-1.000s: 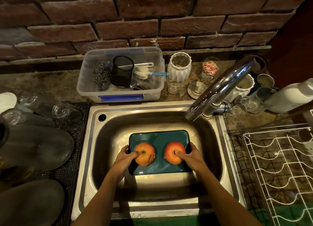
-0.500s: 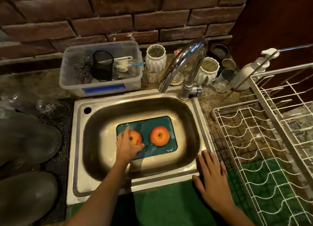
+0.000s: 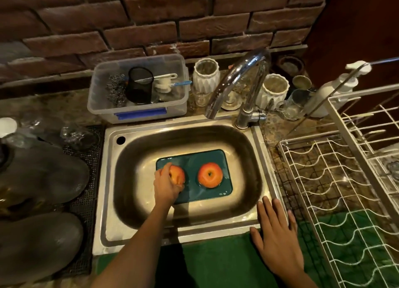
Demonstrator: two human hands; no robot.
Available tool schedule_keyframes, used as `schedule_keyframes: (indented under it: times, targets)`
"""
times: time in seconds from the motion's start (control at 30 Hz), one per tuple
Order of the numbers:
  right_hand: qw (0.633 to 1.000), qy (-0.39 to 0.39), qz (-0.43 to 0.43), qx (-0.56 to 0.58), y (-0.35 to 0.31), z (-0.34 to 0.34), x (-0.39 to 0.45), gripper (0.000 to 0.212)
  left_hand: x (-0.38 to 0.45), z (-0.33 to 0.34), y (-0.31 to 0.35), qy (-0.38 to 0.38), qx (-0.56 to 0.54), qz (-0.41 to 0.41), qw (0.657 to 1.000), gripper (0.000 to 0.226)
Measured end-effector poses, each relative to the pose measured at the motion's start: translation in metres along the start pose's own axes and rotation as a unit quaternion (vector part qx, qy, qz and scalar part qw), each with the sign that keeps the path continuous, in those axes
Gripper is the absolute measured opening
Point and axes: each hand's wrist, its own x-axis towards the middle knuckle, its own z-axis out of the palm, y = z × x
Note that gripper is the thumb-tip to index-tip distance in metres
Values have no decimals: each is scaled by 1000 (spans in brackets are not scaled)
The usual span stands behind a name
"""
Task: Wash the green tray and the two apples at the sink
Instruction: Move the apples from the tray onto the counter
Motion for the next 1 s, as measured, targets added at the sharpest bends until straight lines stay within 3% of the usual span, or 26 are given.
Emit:
schedule_keyframes:
  times: [0.27, 0.4, 0.53, 0.73, 0.87, 1.0]
  targets:
    - [1000, -7, 25, 3, -8, -11, 3, 80, -82, -94, -10, 117, -88, 16, 989, 93]
    - [999, -19, 42, -20, -8, -5, 8, 81, -144, -125, -47, 156, -48, -10, 986, 94]
    - [999, 31, 18, -1, -7, 0, 5, 68, -189, -133, -84, 185, 1, -82, 979, 91]
    - [991, 128, -7, 44, -17, -8, -2, 81, -211, -127, -104, 170, 30, -114, 978, 93]
    - [996, 72, 37, 32, -21, -15, 2, 60, -215, -120, -107, 181, 6, -118, 976, 95]
    - [998, -5, 60, -9, -16, -14, 7, 76, -218, -120, -107, 171, 9, -121, 978, 102]
